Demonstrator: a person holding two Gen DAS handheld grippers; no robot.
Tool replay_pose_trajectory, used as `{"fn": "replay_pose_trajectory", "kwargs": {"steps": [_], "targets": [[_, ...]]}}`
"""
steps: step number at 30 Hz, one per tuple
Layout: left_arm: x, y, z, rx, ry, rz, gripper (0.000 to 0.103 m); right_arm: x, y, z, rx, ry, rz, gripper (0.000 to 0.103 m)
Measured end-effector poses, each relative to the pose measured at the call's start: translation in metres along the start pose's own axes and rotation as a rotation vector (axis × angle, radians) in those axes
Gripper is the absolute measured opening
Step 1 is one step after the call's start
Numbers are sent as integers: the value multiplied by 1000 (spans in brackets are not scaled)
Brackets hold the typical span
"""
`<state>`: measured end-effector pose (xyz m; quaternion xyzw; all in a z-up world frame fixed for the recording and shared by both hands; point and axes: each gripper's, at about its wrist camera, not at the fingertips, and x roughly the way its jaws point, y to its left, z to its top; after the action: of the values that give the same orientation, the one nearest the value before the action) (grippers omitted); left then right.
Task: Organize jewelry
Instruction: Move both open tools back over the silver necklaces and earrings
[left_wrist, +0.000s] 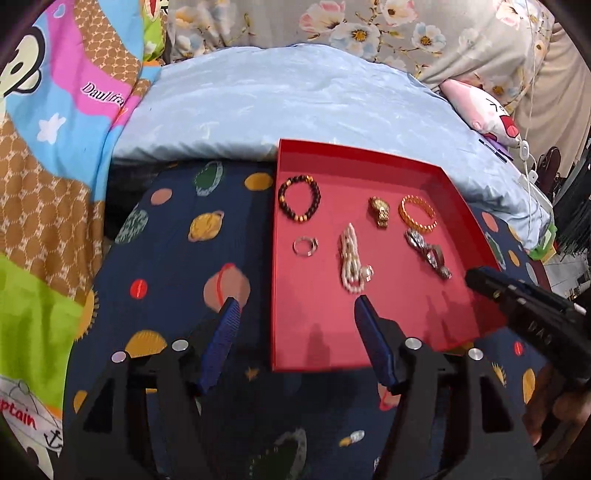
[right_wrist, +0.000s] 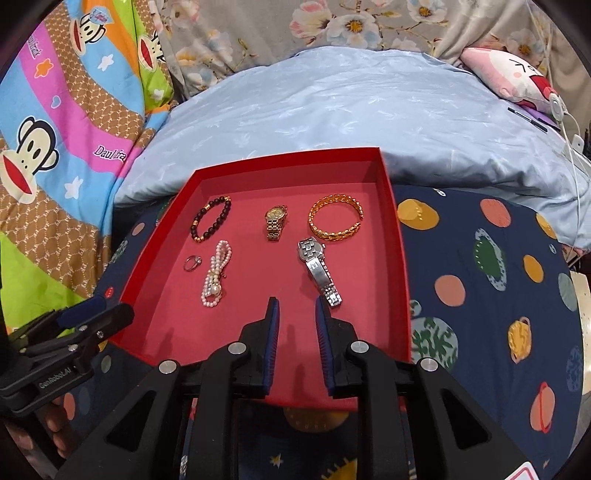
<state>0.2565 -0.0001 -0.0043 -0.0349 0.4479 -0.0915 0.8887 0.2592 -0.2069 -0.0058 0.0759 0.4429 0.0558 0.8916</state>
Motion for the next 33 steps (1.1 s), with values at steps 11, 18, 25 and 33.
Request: {"fn": "replay_pose_trajectory", "kwargs": {"steps": [11,18,25,33], "targets": [[-25,-12,-30,15,12,-26,62,-46,-2,-30,34,-27,-5,21],[-41,-17,-51,21,25,-34,62,-76,0,-62,36,-37,-22,26],[-53,-12,-85,26,69,-28,62,-99,-4,-100,70,-14,-20,26],[-59,-13,-127,27,134,-26,62,-116,-16,-137,92,7,-60,26]]}}
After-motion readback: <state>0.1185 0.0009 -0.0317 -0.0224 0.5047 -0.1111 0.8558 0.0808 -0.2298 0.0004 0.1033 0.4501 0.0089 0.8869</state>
